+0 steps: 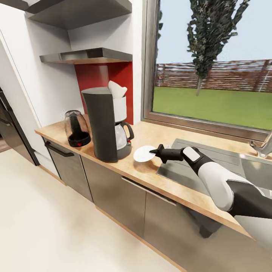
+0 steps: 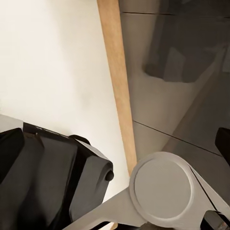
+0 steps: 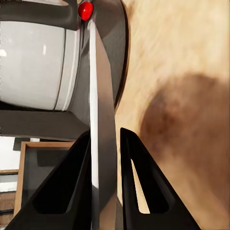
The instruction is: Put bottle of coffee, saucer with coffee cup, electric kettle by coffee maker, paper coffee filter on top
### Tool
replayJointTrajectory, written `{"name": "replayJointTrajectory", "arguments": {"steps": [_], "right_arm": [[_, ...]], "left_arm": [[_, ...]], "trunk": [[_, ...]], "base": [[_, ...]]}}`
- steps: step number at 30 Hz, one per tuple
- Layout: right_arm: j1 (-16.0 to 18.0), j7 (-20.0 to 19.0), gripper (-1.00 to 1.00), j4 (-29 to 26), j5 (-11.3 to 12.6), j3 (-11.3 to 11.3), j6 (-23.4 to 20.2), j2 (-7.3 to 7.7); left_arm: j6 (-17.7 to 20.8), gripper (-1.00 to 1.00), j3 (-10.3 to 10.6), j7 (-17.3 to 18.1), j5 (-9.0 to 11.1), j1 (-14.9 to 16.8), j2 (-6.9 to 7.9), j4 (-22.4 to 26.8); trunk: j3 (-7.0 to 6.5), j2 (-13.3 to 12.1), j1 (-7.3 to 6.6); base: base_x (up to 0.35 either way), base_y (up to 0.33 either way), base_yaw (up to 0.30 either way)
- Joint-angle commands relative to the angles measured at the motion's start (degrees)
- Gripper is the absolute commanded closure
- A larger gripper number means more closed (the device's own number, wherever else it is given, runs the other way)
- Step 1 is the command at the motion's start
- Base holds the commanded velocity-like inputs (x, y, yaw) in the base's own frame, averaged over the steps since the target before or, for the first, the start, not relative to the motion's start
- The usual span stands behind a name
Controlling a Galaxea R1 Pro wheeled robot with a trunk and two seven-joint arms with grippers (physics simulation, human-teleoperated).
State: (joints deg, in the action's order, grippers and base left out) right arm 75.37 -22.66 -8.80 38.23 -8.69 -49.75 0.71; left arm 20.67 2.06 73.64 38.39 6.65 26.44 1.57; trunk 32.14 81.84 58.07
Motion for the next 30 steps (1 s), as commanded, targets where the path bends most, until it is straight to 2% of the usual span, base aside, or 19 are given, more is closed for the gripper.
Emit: {"name": "replayJointTrajectory", "arguments": {"steps": [1,12,30], "right_arm": [[0.0,-0.4,1.00,0.0,-0.4,-0.5,-0.3,0.00],[0.0,-0.4,1.00,0.0,-0.4,-0.5,-0.3,0.00],[0.0,-0.3,1.00,0.0,-0.4,-0.5,-0.2,0.00]], "left_arm": [[0.6,-1.00,0.2,0.2,0.3,0.0,0.01,0.0],[0.6,-1.00,0.2,0.2,0.3,0.0,0.01,0.0],[0.6,-1.00,0.2,0.3,0.3,0.0,0.01,0.0]], "trunk": [[0.06,0.0,0.00],[1.49,3.2,1.75],[2.77,3.2,1.75]], "base": [[0.000,0.000,0.000],[0.000,0.000,0.000],[0.000,0.000,0.000]]}}
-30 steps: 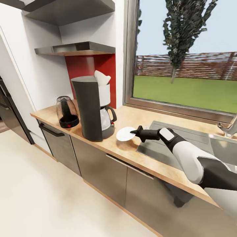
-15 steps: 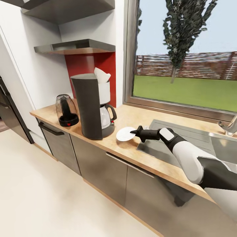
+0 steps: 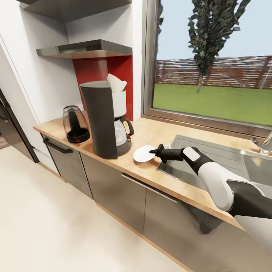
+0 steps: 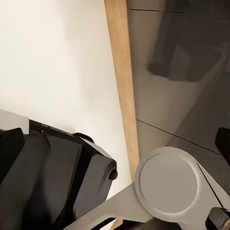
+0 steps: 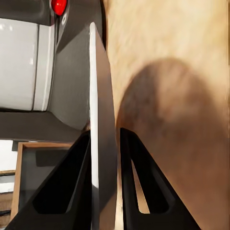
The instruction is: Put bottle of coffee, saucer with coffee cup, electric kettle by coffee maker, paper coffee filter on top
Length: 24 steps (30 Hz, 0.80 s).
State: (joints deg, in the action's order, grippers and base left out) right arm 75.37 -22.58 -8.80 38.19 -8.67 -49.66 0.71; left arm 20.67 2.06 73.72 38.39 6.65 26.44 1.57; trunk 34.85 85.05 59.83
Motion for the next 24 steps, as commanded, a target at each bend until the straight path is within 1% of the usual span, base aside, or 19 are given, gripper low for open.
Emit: {"name": "replayJointTrajectory", "arguments": {"steps": [1,7,16,24], "right_arm": [[0.0,-0.4,1.00,0.0,-0.4,-0.6,-0.3,0.00],[0.0,-0.4,1.00,0.0,-0.4,-0.6,-0.3,-0.33],[0.0,-0.4,1.00,0.0,-0.4,-0.6,-0.2,-0.36],[0.0,-0.4,1.00,0.0,-0.4,-0.6,-0.2,-0.36]], "left_arm": [[0.6,-1.00,0.2,0.2,0.3,0.0,0.01,0.0],[0.6,-1.00,0.2,0.2,0.3,0.0,0.01,0.0],[0.6,-1.00,0.2,0.2,0.3,0.0,0.01,0.0],[0.6,-1.00,0.2,0.2,0.3,0.0,-0.01,0.0]], "trunk": [[0.15,0.0,0.00],[0.67,0.0,0.00],[1.00,0.0,0.00],[1.63,0.0,0.00]], "base": [[0.000,0.000,0.000],[0.000,0.000,0.000],[0.000,0.000,0.000],[0.000,0.000,0.000]]}}
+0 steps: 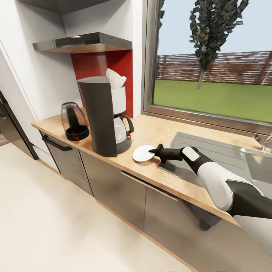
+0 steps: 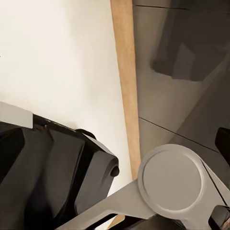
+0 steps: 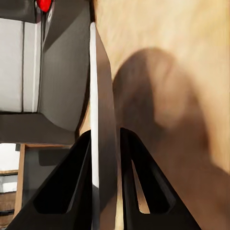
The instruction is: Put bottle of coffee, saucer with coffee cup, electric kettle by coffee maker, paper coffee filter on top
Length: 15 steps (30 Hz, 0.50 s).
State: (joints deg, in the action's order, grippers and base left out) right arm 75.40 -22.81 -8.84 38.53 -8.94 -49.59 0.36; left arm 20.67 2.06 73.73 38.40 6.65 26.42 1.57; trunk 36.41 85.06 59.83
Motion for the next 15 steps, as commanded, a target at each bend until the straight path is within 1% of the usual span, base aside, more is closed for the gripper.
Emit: {"name": "replayJointTrajectory", "arguments": {"steps": [1,8,15], "right_arm": [[0.0,-0.1,1.00,0.1,-0.7,-0.3,-0.2,-0.01],[0.0,-0.1,1.00,0.1,-0.7,-0.3,-0.2,-0.01],[0.0,-0.1,1.00,0.1,-0.7,-0.3,-0.2,-0.02]], "left_arm": [[0.6,-1.00,0.2,0.2,0.3,0.0,0.01,0.0],[0.6,-1.00,0.2,0.2,0.3,0.0,0.02,0.0],[0.6,-1.00,0.2,0.2,0.3,0.0,0.03,0.0]], "trunk": [[0.15,0.0,0.00],[0.70,0.0,0.00],[0.78,0.0,0.00]], "base": [[0.000,0.000,0.000],[0.000,0.000,0.000],[0.000,0.000,0.000]]}}
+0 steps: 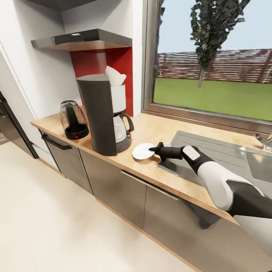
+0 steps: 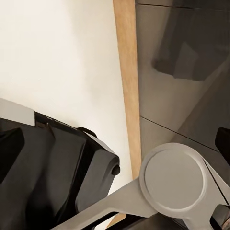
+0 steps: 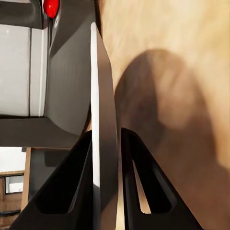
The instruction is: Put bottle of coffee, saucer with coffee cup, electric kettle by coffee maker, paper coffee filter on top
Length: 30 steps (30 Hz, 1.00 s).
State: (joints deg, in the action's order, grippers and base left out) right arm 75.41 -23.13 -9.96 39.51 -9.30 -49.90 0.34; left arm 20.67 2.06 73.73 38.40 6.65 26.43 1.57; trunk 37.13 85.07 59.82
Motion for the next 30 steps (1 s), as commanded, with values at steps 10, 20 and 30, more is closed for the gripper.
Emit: {"name": "replayJointTrajectory", "arguments": {"steps": [10,20,30], "right_arm": [[0.0,0.2,1.00,1.2,-1.7,0.2,0.1,-0.08],[0.0,0.2,1.00,1.2,-1.7,0.2,0.2,-0.08],[0.0,0.2,-1.00,1.1,-1.7,0.2,0.2,-0.08]], "left_arm": [[0.6,-1.00,0.2,0.2,0.3,0.0,0.00,0.0],[0.6,-1.00,0.2,0.2,0.3,0.0,-0.01,0.0],[0.6,-1.00,0.2,0.2,0.3,0.0,-0.01,0.0]], "trunk": [[0.07,0.0,0.01],[0.07,0.0,0.01],[0.07,0.0,0.01]], "base": [[0.000,0.000,0.000],[0.000,0.000,0.000],[0.000,0.000,0.000]]}}
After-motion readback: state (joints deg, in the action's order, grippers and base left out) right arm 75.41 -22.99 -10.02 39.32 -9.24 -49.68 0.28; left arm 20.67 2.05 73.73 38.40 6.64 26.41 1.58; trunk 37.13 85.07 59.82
